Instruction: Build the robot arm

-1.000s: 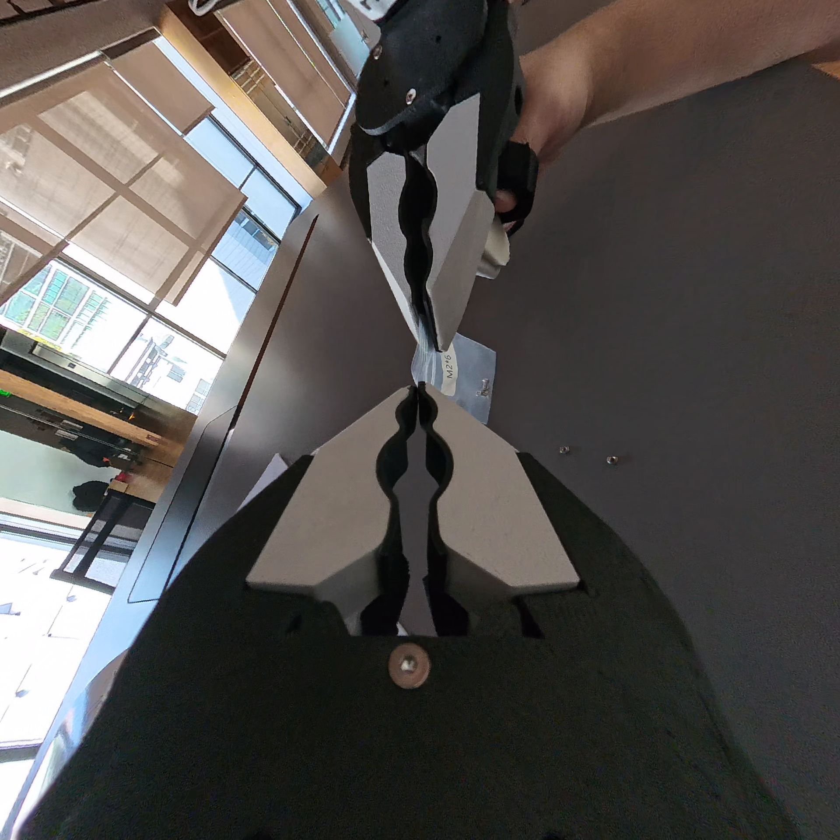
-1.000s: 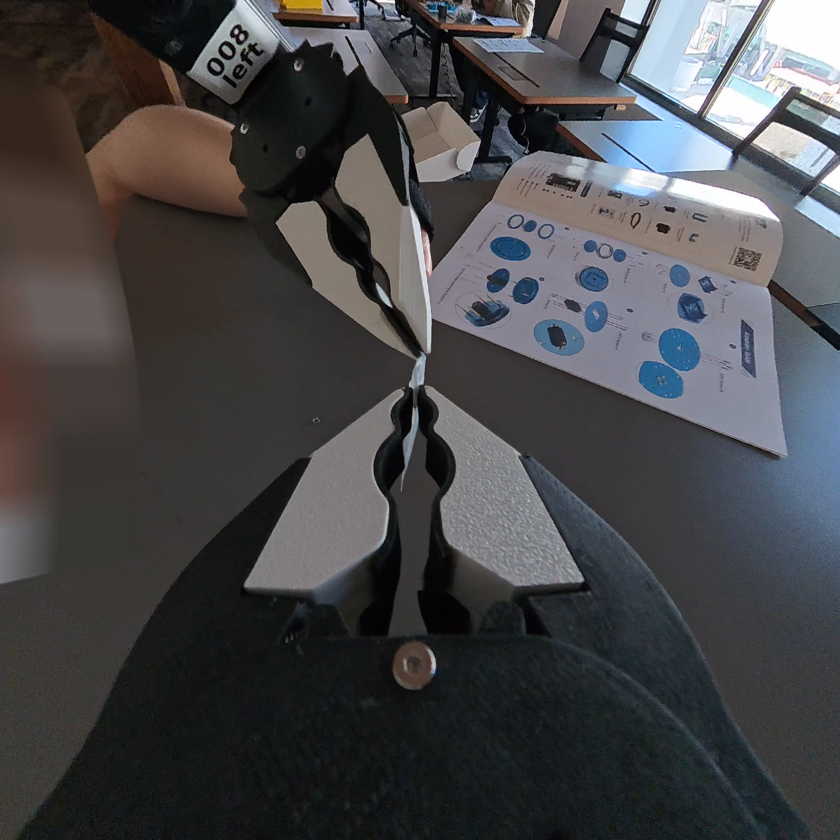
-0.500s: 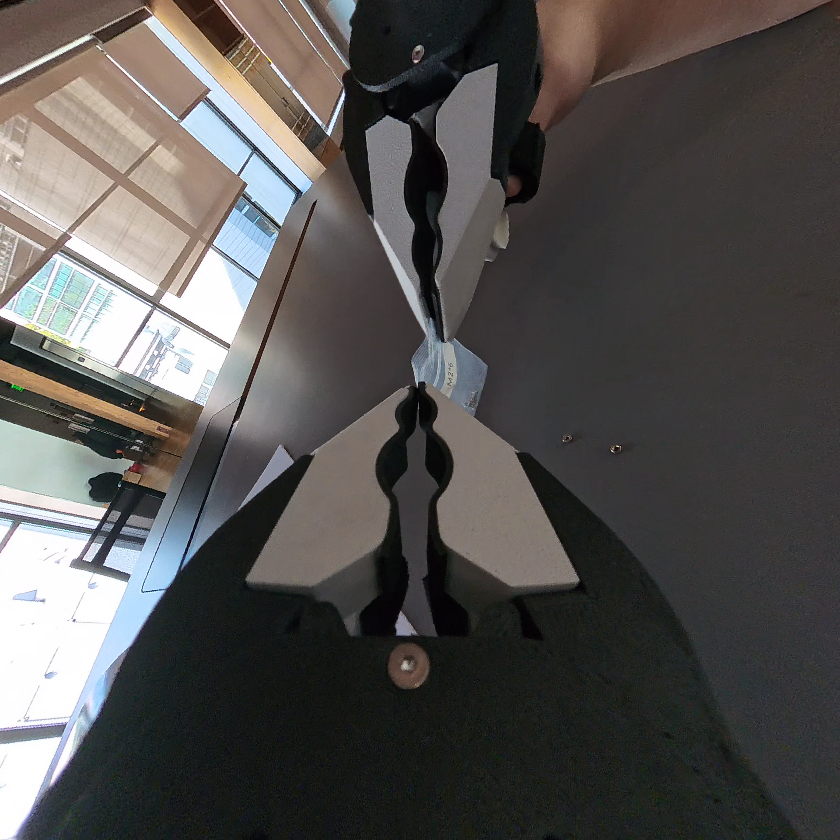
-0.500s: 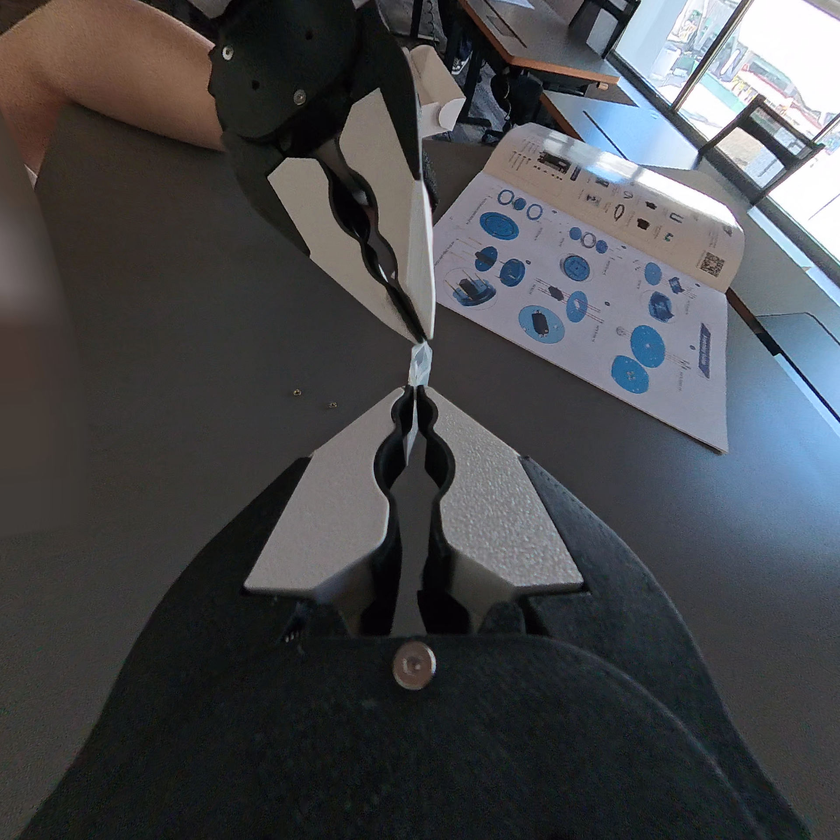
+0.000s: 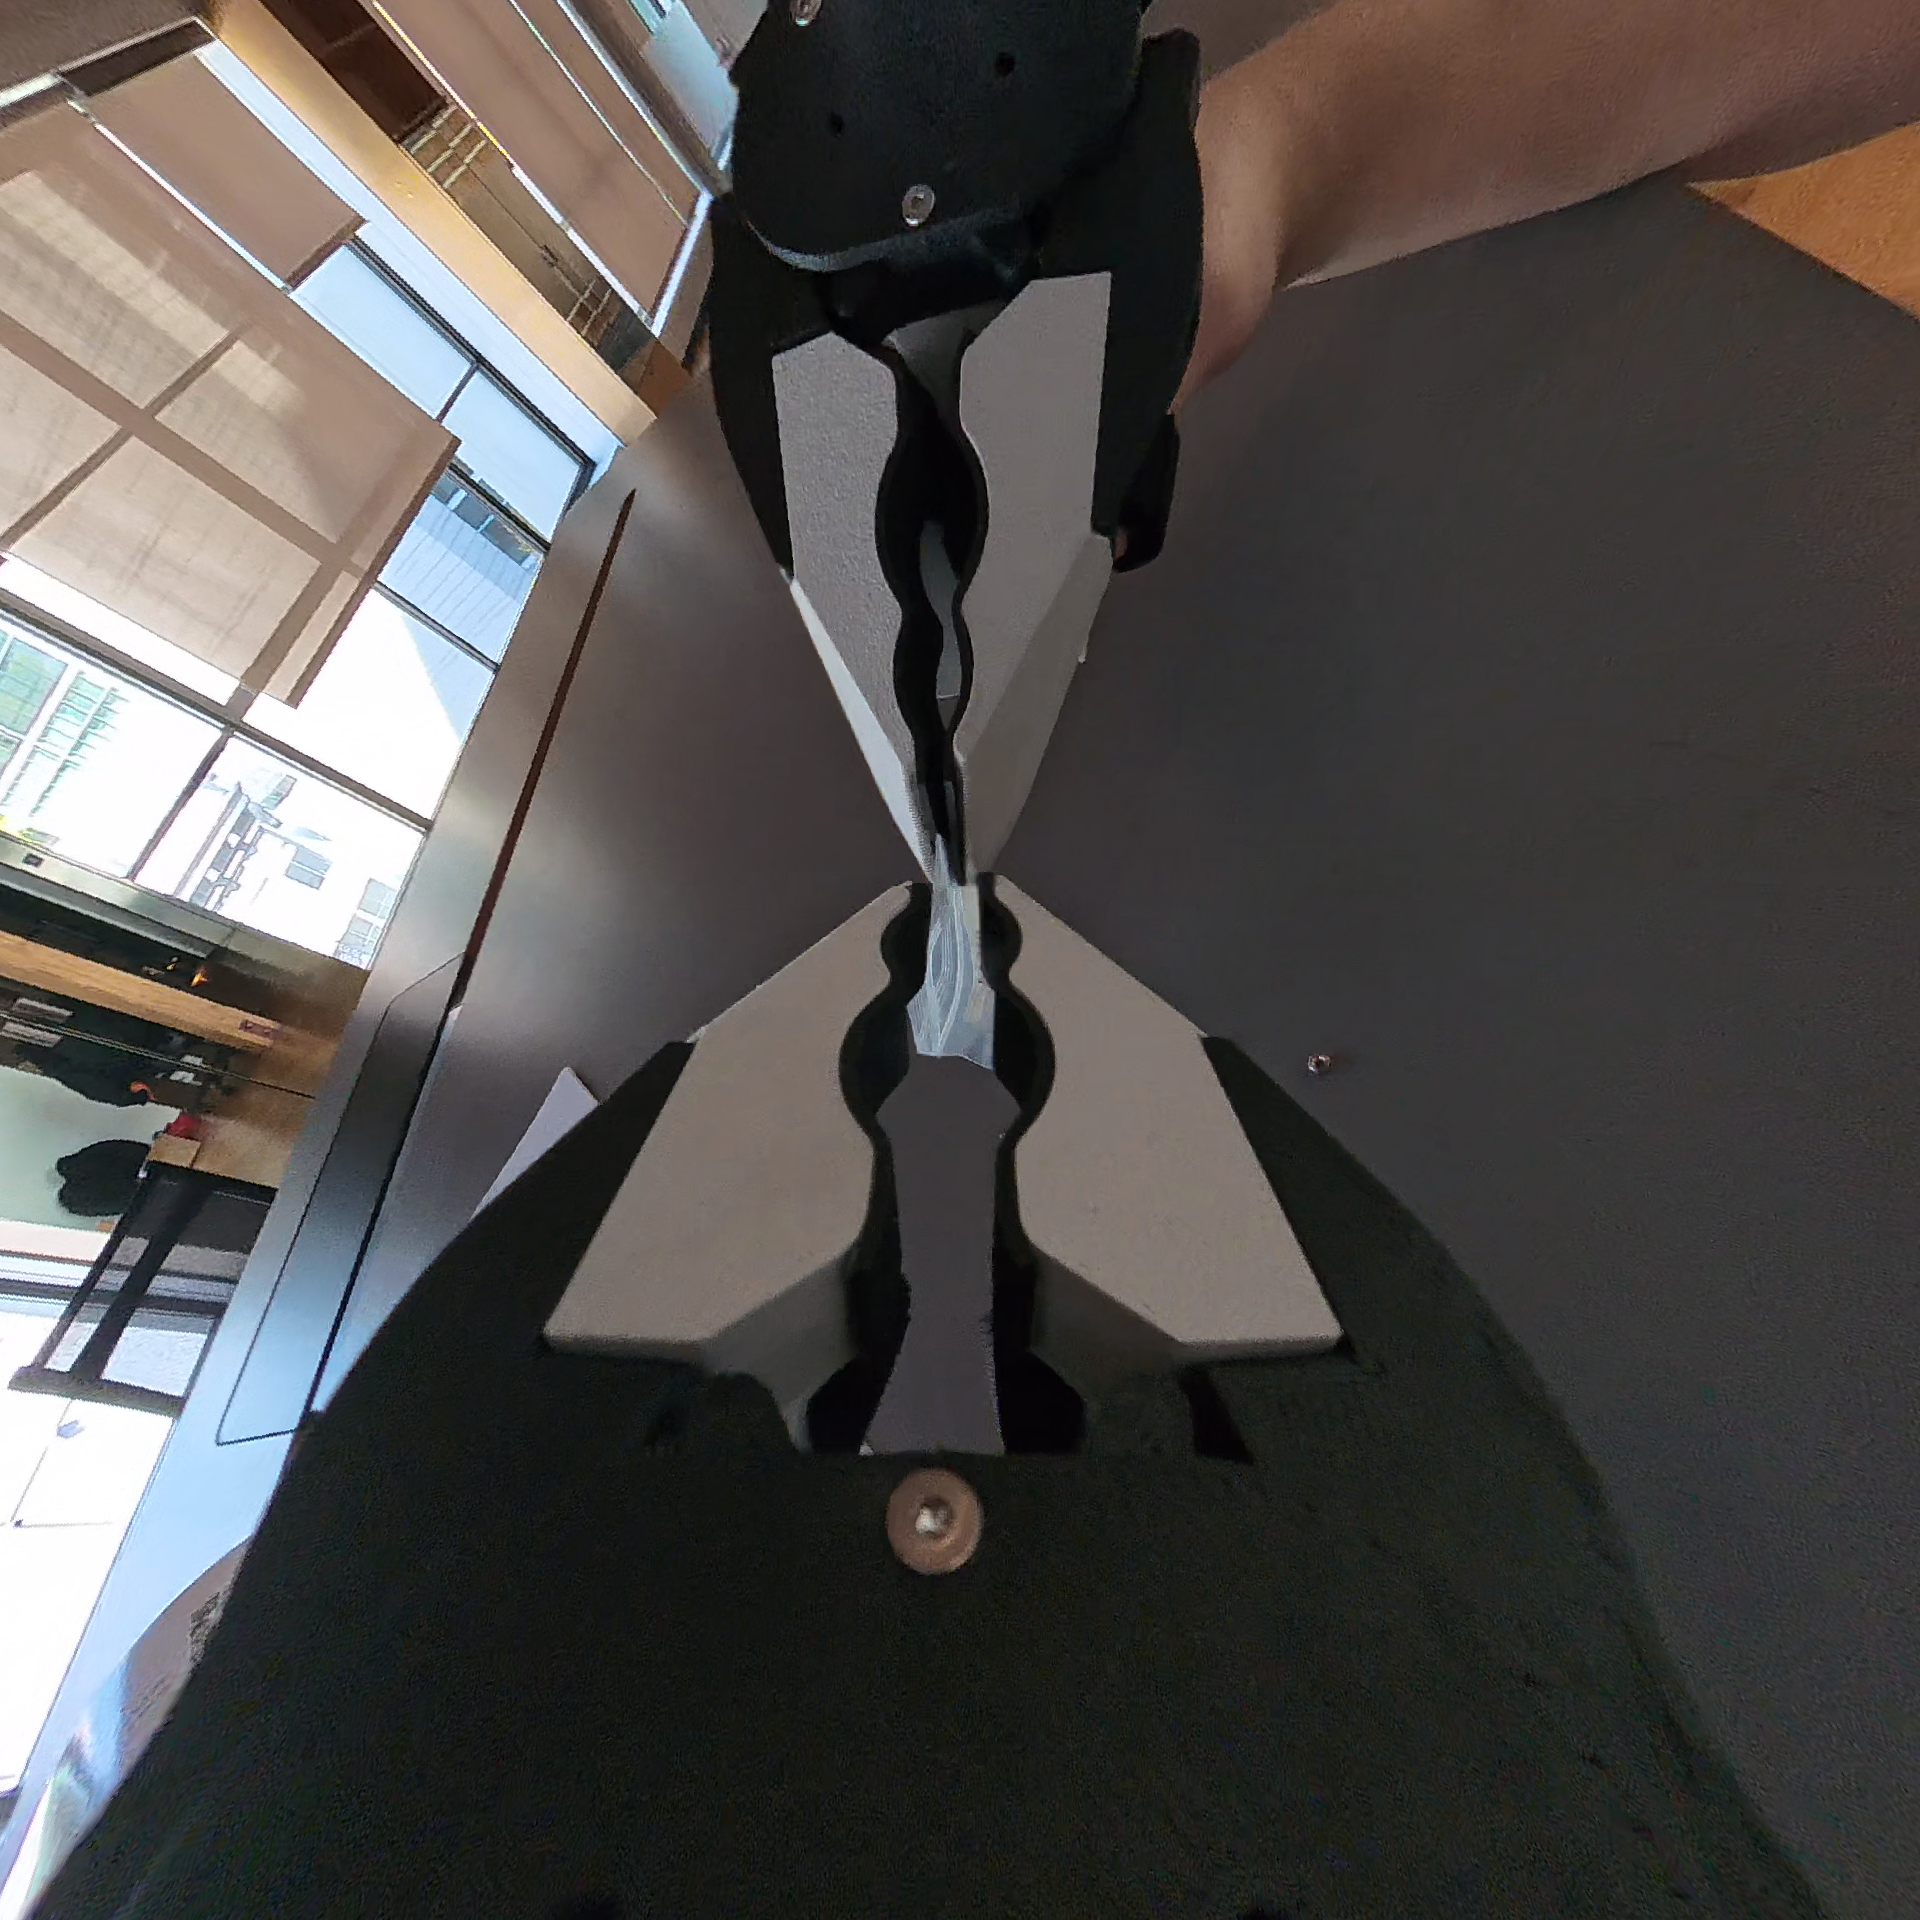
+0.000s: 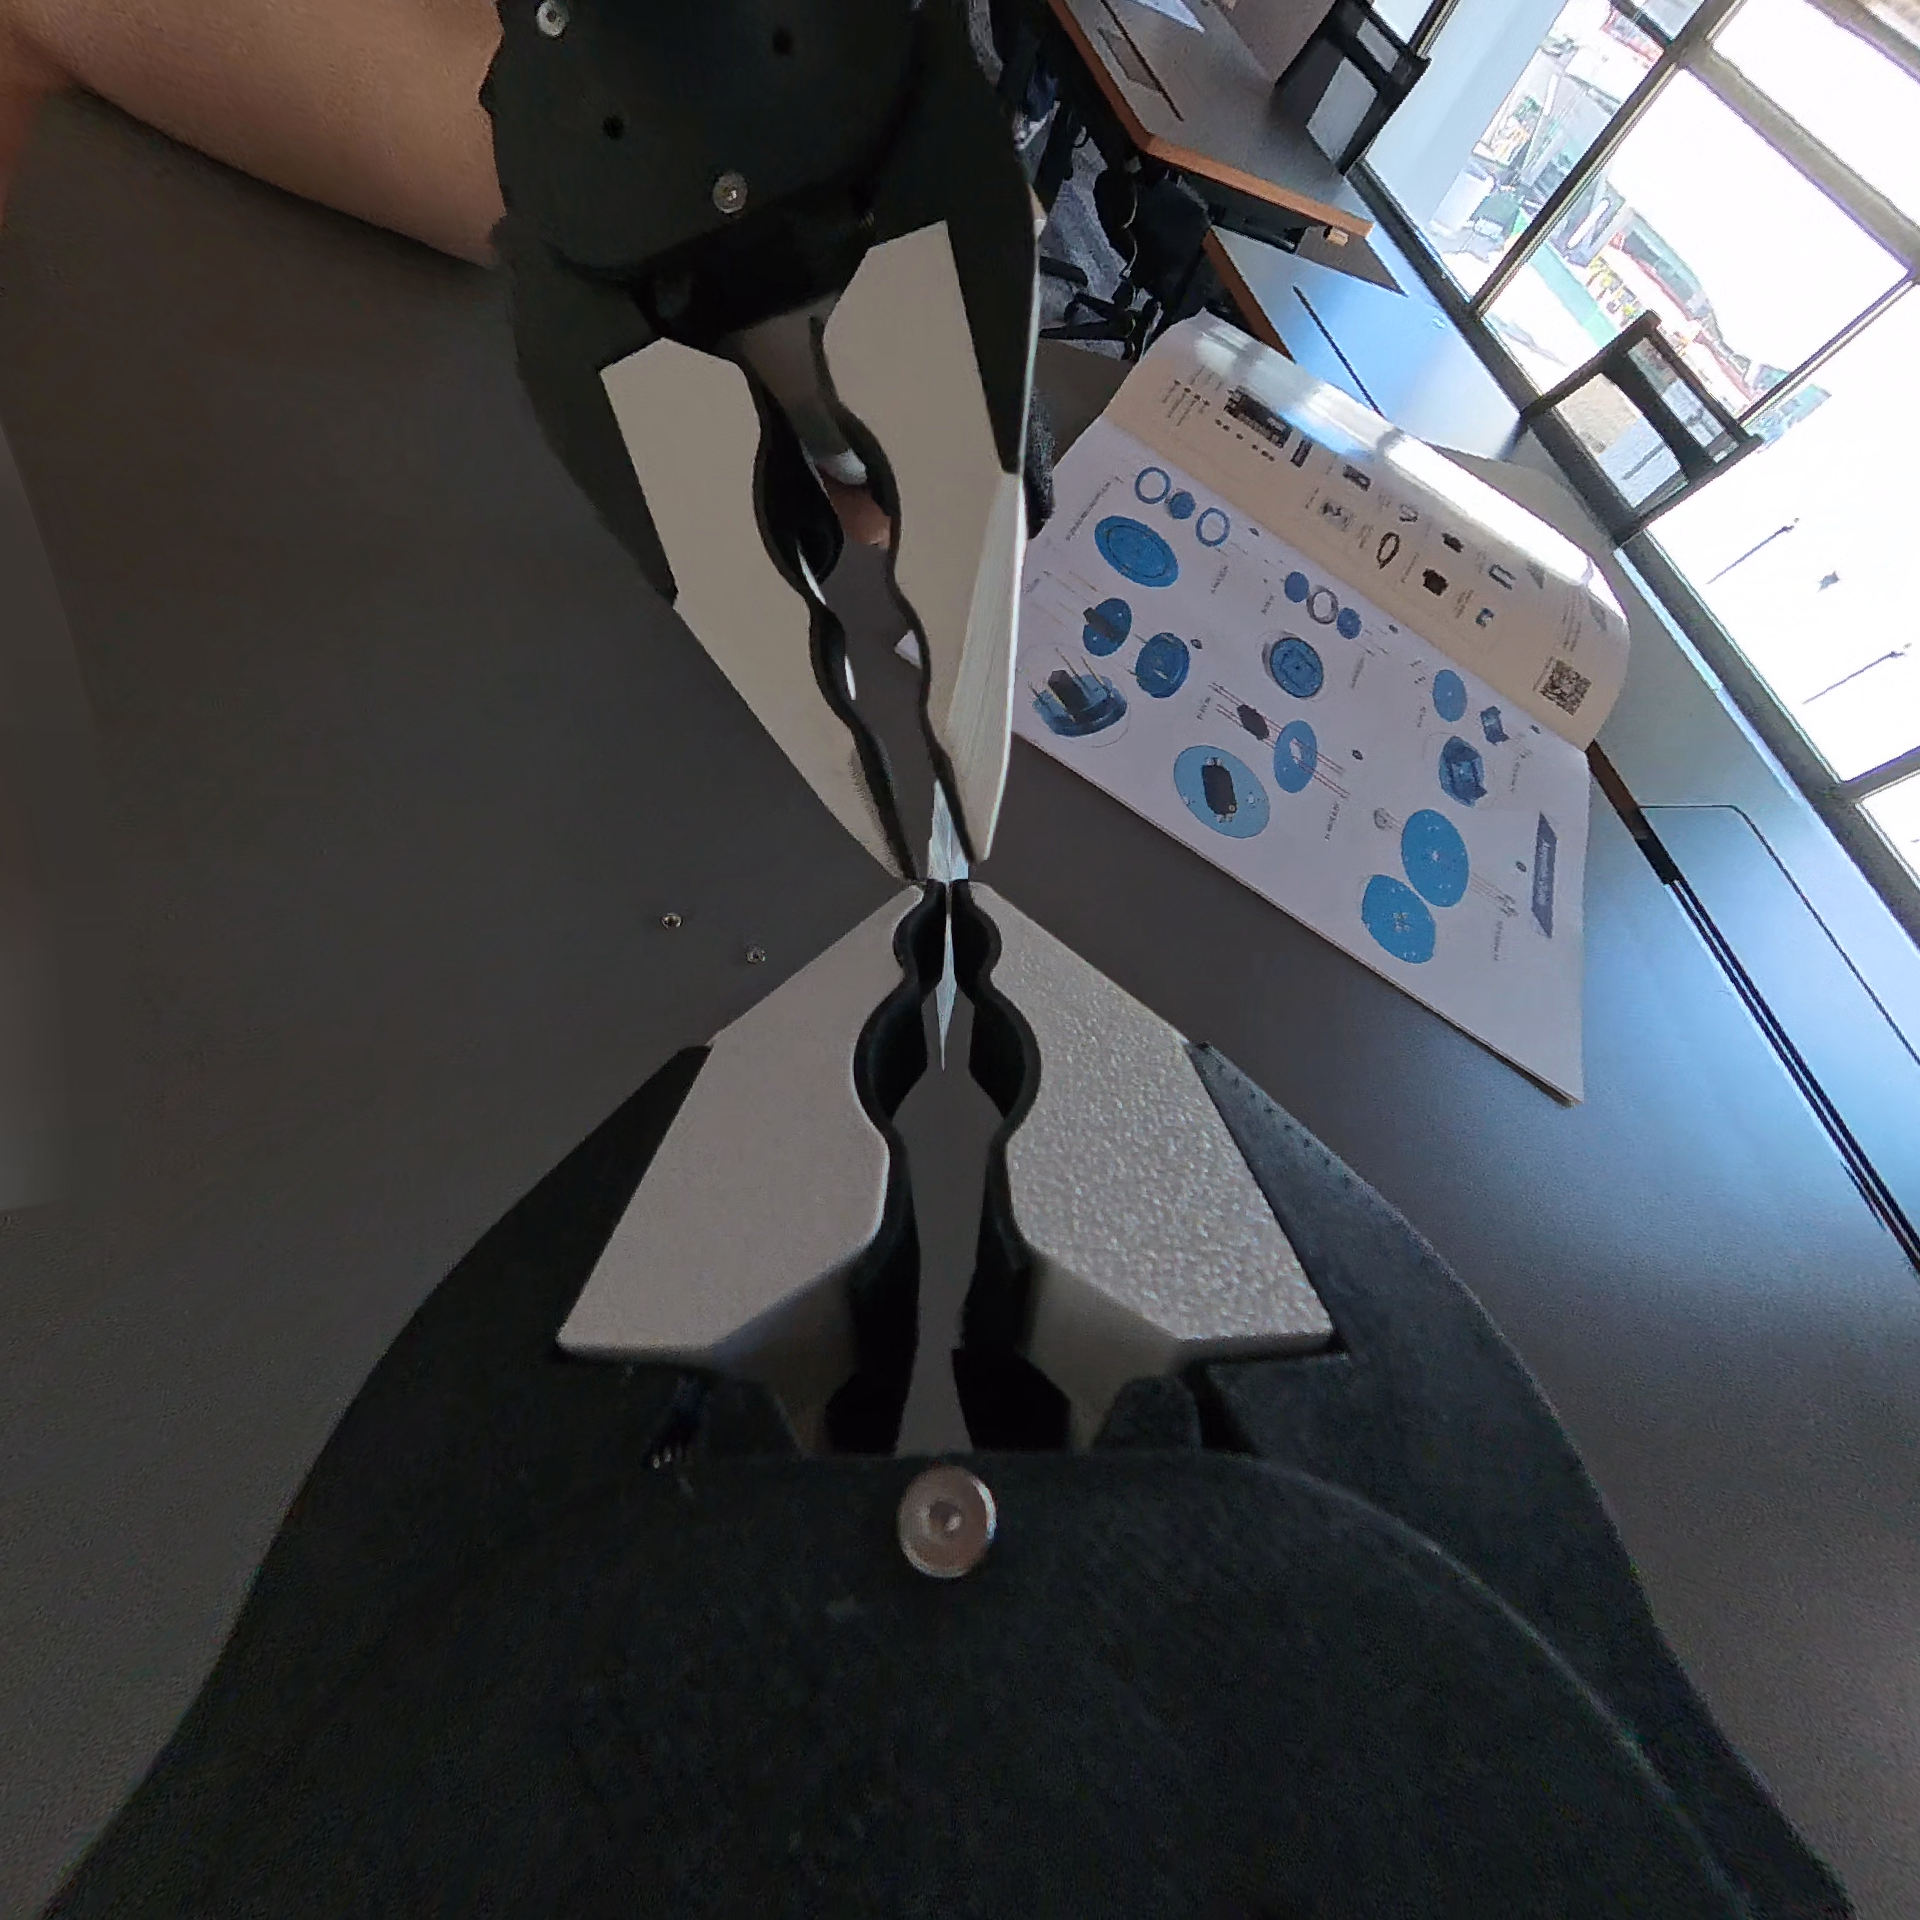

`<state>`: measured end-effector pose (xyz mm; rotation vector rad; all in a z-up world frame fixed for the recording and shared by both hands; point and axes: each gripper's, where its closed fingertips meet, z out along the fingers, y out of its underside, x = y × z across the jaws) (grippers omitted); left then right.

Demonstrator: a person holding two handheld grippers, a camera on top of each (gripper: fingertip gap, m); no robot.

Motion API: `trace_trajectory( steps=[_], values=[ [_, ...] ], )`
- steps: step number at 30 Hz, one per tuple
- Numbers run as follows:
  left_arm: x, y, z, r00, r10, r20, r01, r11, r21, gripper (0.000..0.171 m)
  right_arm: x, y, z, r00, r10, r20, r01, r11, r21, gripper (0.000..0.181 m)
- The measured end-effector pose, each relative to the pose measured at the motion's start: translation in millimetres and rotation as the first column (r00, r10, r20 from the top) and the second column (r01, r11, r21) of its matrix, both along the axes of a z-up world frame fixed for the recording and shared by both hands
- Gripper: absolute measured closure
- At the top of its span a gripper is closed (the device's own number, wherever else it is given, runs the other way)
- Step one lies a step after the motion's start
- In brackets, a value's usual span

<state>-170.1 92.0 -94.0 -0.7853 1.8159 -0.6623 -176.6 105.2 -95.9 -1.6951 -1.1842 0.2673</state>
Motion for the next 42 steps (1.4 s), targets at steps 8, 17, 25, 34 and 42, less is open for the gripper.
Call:
trace_trajectory(
  steps=[8, 17, 25, 34, 42],
  values=[
    [-4, -1, -2, 0.999, -0.024, -0.026, 0.024, 0.999, 0.022, 0.166, -3, -2, 1, 1.0, 0.01, -0.005, -0.01, 1.0, 0.003, 0.181],
    [-5, -1, -3, 0.999, -0.026, -0.036, 0.028, 0.997, 0.075, 0.171, -7, -3, 0, 1.0, 0.013, -0.014, -0.013, 1.0, -0.008, 0.181],
    [-6, 0, -7, 0.998, -0.022, -0.056, 0.028, 0.994, 0.103, 0.171, -9, -4, 0, 1.0, 0.021, -0.016, -0.021, 1.0, -0.009, 0.181],
    [-7, -2, -6, 0.997, -0.033, -0.066, 0.039, 0.994, 0.101, 0.171, -10, -7, 1, 0.999, 0.039, 0.006, -0.039, 0.999, 0.016, 0.181],
    [-9, -2, -8, 0.996, -0.044, -0.071, 0.053, 0.99, 0.129, 0.171, -15, -5, -2, 0.997, 0.033, 0.07, -0.037, 0.998, 0.055, 0.181]
  ],
)
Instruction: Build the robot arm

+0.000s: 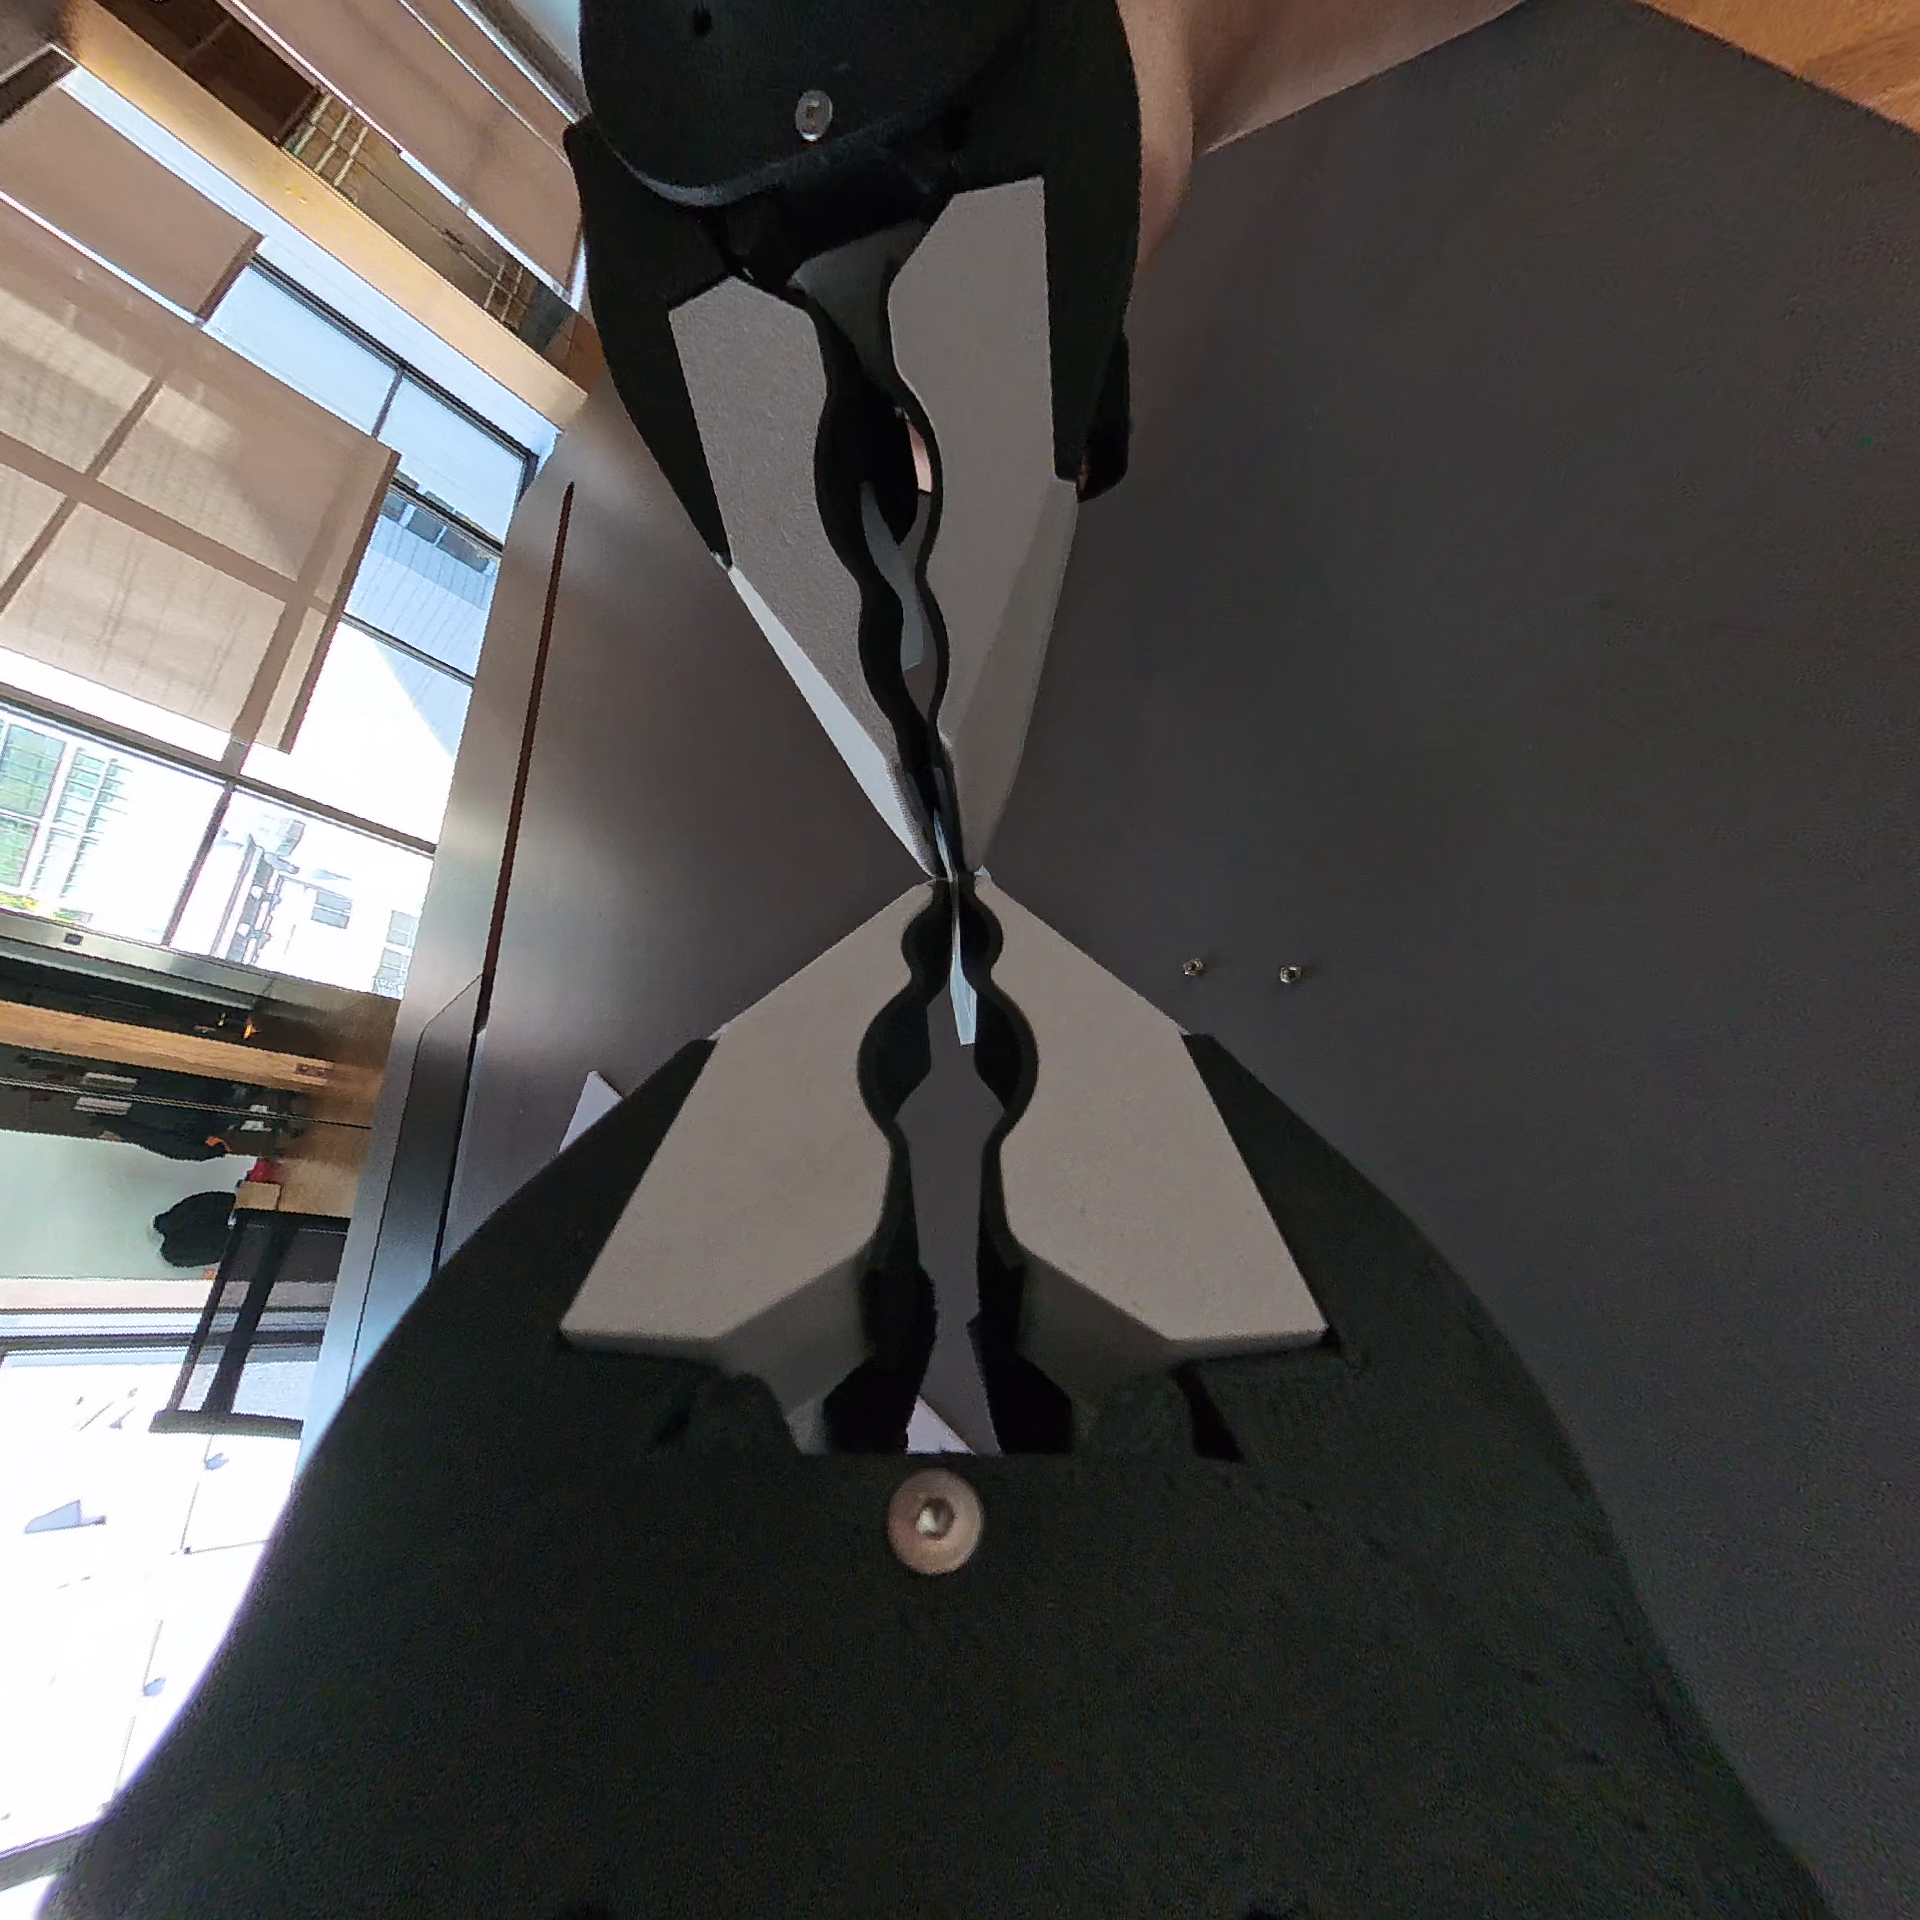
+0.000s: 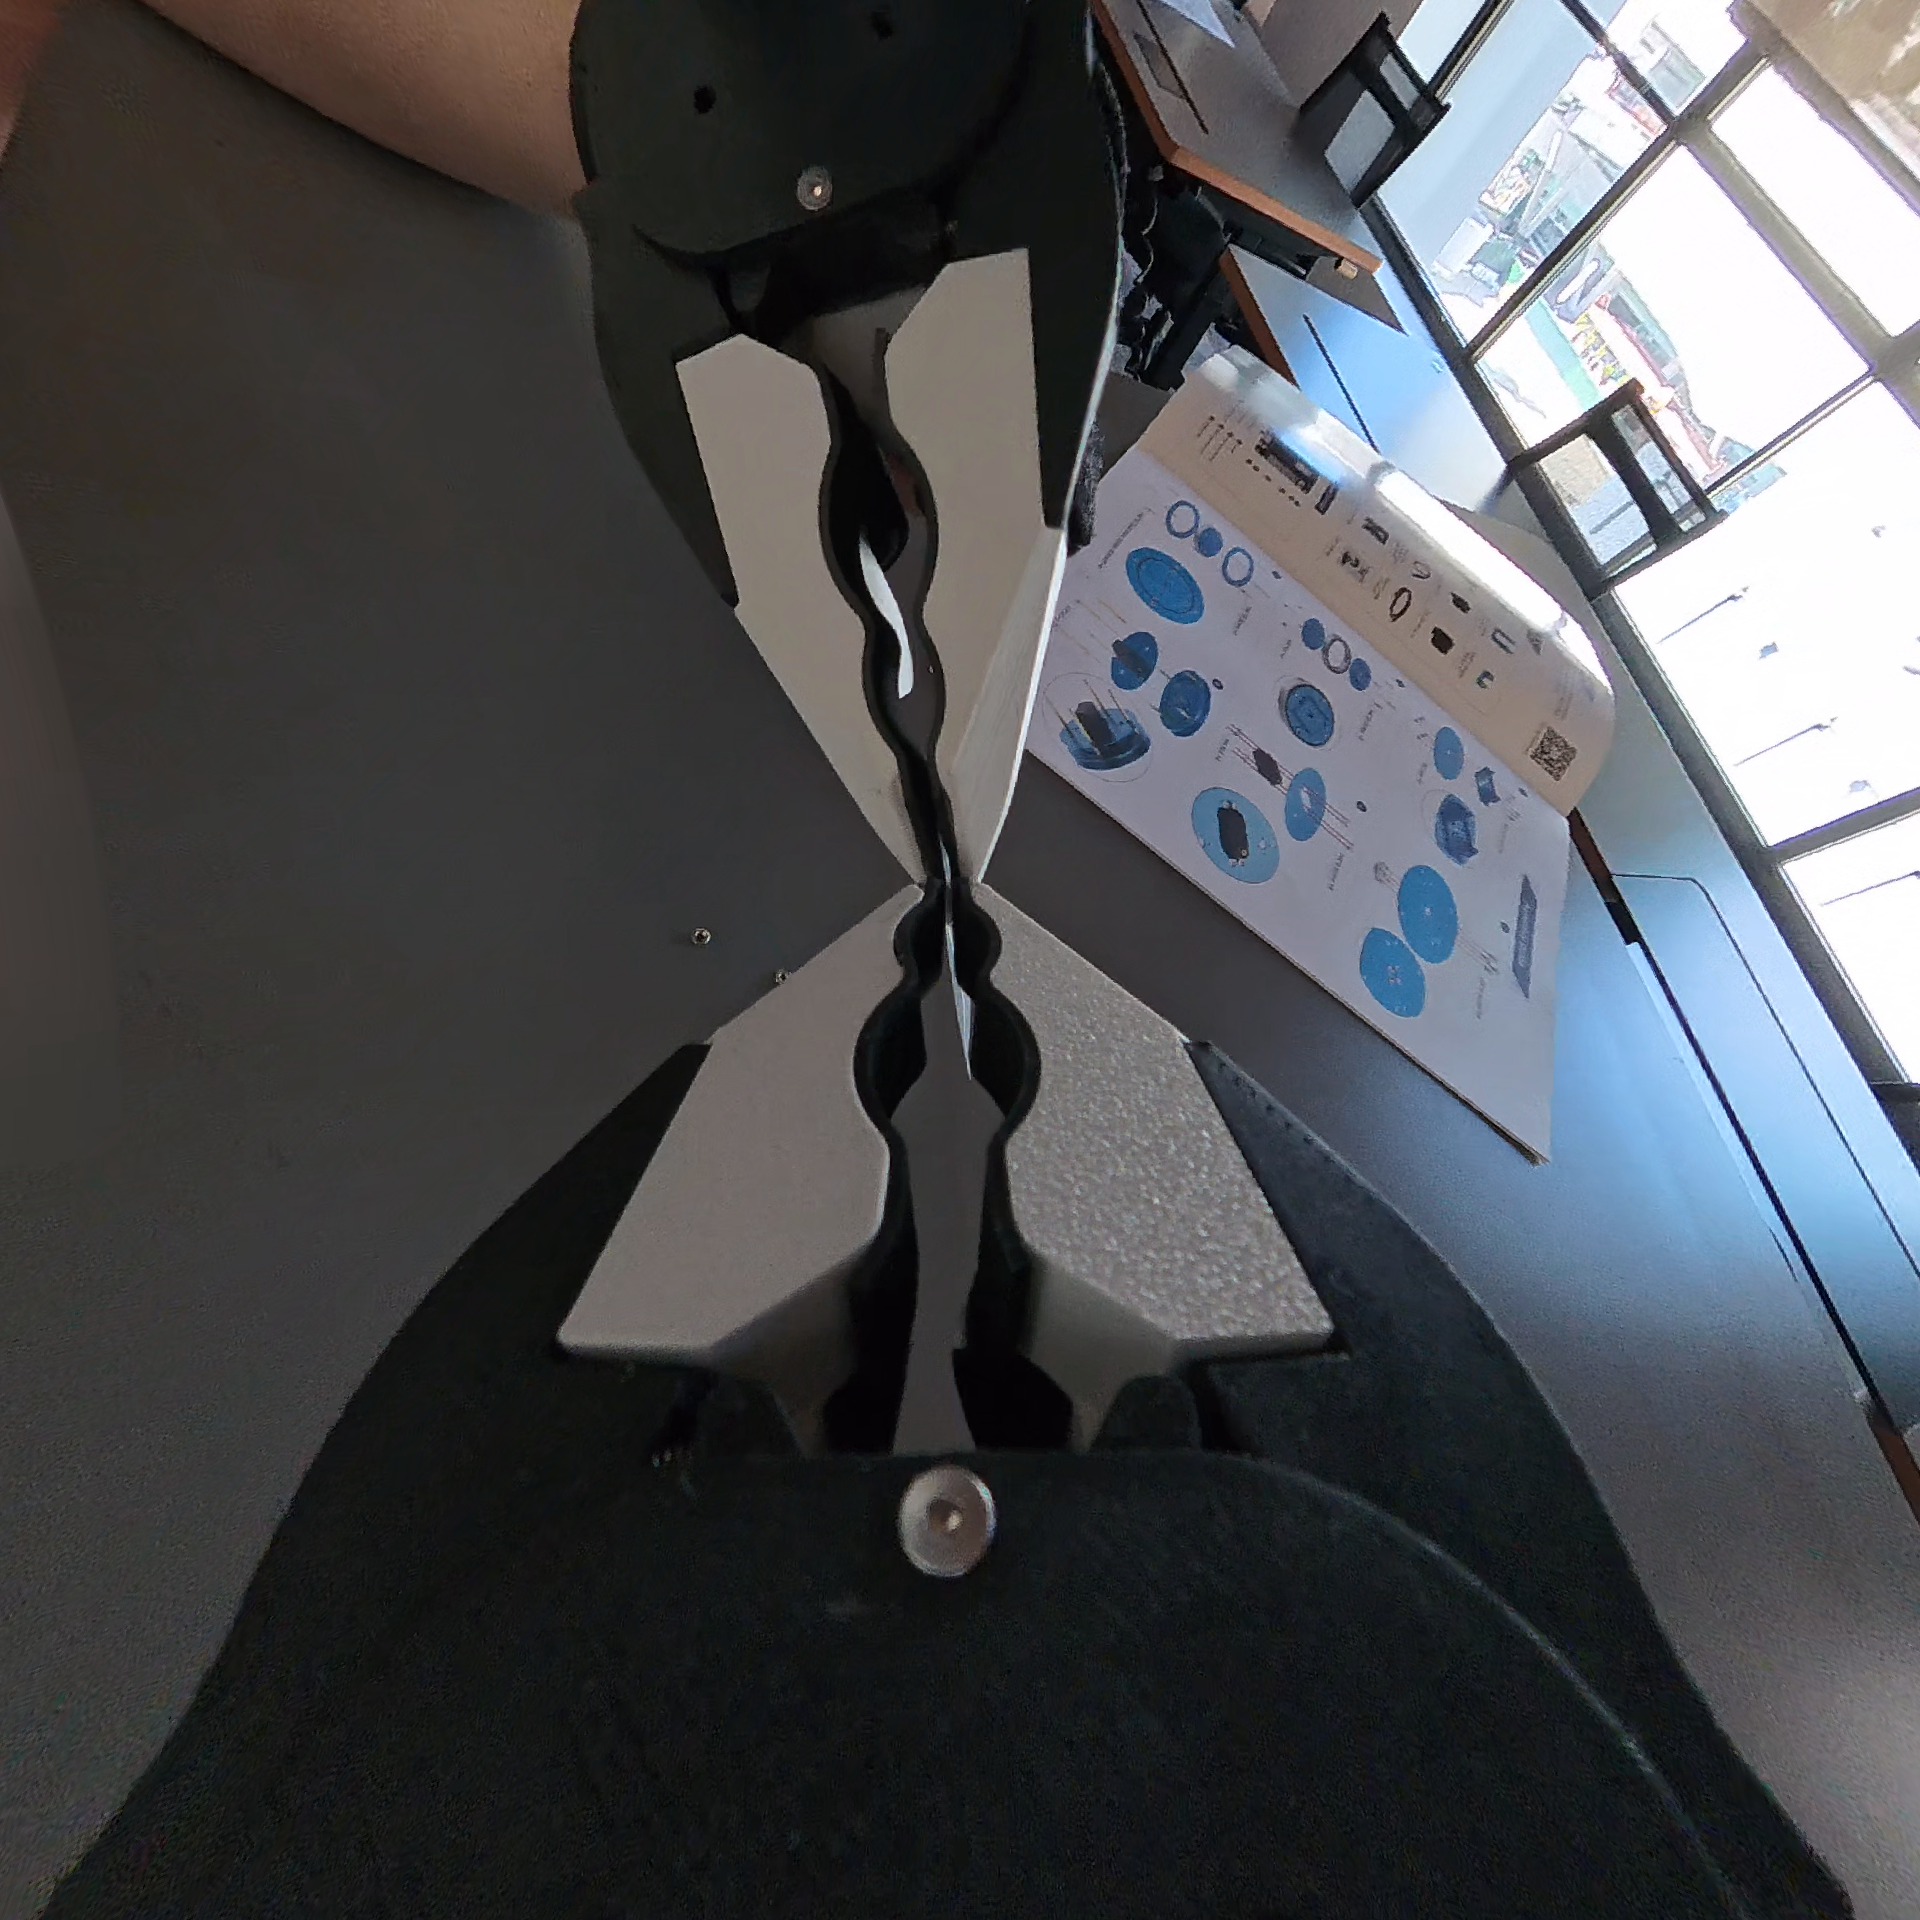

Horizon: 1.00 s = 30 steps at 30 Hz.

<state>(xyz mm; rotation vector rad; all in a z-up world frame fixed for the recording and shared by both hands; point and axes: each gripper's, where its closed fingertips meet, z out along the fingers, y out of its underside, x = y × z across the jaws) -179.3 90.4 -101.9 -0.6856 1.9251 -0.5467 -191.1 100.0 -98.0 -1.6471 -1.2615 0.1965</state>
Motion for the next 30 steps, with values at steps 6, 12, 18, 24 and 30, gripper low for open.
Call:
trace_trajectory(
  steps=[6, 12, 18, 24, 30],
  values=[
    [3, -8, 5, 1.0, -0.014, 0.026, 0.014, 1.0, 0.004, 0.171, 4, -9, 4, 0.999, 0.028, -0.018, -0.029, 0.999, -0.046, 0.181],
    [1, -7, 9, 1.0, -0.003, 0.03, 0.003, 1.0, -0.006, 0.171, 8, -13, 9, 0.999, 0.032, -0.036, -0.034, 0.998, -0.05, 0.181],
    [-1, -4, 12, 0.999, 0.007, 0.038, -0.006, 1.0, -0.016, 0.171, 15, -15, 13, 0.998, 0.031, -0.053, -0.034, 0.998, -0.055, 0.181],
    [-1, -5, 16, 0.999, 0.009, 0.051, -0.008, 1.0, -0.017, 0.171, 22, -19, 17, 0.997, 0.034, -0.071, -0.038, 0.997, -0.063, 0.181],
    [-7, 25, 11, 0.993, 0.107, 0.052, -0.106, 0.994, -0.015, 0.171, 62, -20, 28, 0.993, -0.059, -0.102, 0.053, 0.997, -0.061, 0.181]
  ],
)
